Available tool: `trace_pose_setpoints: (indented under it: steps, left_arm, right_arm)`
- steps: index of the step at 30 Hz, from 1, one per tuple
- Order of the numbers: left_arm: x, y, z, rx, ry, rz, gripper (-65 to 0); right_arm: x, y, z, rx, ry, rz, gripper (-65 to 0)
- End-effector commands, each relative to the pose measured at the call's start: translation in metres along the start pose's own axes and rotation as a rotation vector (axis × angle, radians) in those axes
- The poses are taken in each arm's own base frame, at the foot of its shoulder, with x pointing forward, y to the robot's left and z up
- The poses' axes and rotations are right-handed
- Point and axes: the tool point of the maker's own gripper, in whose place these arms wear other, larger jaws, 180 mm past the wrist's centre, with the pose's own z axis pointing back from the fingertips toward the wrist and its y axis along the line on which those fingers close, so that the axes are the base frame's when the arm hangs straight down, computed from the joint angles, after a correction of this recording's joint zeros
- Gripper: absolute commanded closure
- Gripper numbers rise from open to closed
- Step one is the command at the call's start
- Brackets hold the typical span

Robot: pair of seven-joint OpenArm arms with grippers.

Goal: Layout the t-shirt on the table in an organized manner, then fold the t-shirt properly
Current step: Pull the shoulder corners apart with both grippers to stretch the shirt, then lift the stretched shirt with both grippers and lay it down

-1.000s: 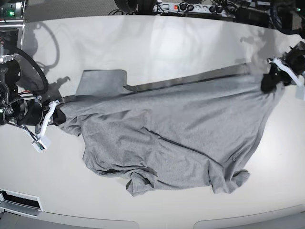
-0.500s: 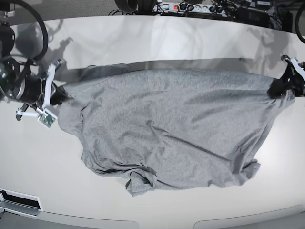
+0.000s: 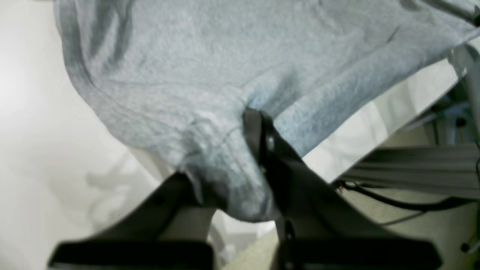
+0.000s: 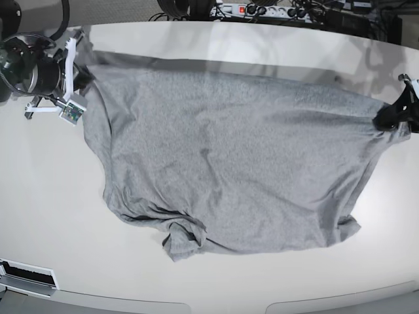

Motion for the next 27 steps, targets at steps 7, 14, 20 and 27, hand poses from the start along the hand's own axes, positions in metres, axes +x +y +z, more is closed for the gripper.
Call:
trace_pose_setpoints:
  steps: [7, 14, 20, 27]
  left_arm:
    - [0.005, -0.025, 0.009, -0.149, 0.036, 0.030, 0.0]
    - [-0.030, -0.032, 0.016, -0.182, 0.210, 0.038, 0.0]
    - [-0.045, -0.036, 0.021, -0.191, 0.267, 0.053, 0.0]
    - [-0.048, -0.034, 0.024, -0.188, 0.294, 0.044, 0.0]
  right_arm:
    - [0.005, 0.017, 0.019, 0.072, -0.024, 0.085, 0.0]
    - [0.011, 0.046, 0.025, 0.208, -0.086, 0.079, 0.0]
    - [0.007, 0.055, 0.035, 0.286, -0.089, 0.091, 0.0]
    - [0.002, 0.052, 0.042, 0.299, -0.068, 0.110, 0.0]
